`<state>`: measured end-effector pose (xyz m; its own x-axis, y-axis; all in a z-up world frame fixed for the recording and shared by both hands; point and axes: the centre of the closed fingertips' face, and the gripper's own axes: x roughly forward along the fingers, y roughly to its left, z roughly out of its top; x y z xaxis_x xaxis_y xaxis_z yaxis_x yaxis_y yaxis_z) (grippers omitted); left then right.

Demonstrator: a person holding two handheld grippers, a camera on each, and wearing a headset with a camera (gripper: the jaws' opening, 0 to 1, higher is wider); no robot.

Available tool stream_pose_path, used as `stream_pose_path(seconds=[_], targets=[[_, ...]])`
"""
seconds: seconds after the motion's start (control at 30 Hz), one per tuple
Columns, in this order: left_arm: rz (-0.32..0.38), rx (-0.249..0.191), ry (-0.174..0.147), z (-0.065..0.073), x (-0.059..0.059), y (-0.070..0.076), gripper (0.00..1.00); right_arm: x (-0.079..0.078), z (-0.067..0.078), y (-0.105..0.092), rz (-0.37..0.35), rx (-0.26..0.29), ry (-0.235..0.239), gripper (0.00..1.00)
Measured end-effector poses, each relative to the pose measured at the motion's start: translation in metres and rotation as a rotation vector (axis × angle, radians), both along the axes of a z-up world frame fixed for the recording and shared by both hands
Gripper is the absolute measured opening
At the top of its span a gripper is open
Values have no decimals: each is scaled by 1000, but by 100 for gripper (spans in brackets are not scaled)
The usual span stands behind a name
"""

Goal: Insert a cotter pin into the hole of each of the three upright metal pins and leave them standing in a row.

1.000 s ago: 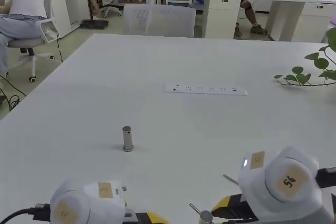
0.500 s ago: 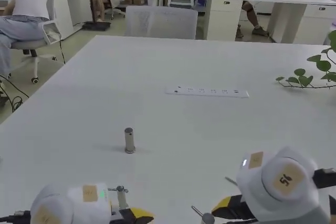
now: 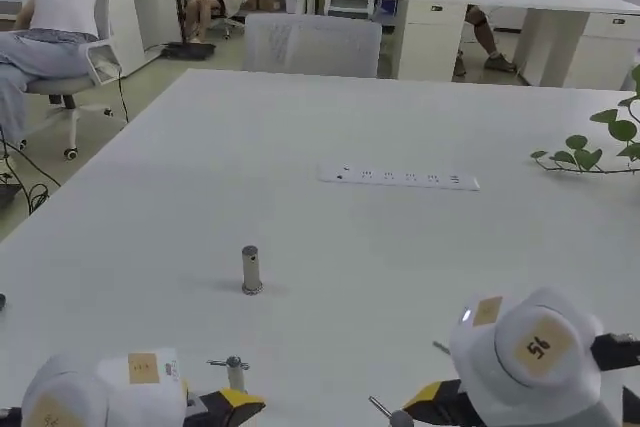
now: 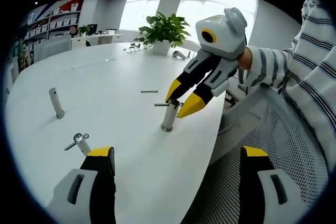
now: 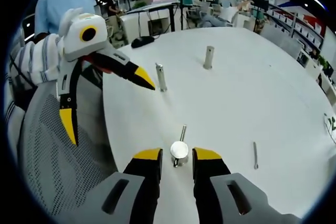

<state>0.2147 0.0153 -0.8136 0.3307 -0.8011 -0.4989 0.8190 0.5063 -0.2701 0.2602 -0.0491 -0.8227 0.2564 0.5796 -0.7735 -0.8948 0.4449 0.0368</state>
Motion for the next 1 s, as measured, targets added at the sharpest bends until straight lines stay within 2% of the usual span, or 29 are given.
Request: stream_pose_path(seconds=[0.43,0.8,1.0], targets=[[4,32,20,-2,-1,4,99,1,-3,-2,-32,5,7,23],[11,26,15,0,0,3,98,2,-5,1,-56,24,17,20],[36,5,18,3,4,4,97,3,-7,1,-61,23,14,18]])
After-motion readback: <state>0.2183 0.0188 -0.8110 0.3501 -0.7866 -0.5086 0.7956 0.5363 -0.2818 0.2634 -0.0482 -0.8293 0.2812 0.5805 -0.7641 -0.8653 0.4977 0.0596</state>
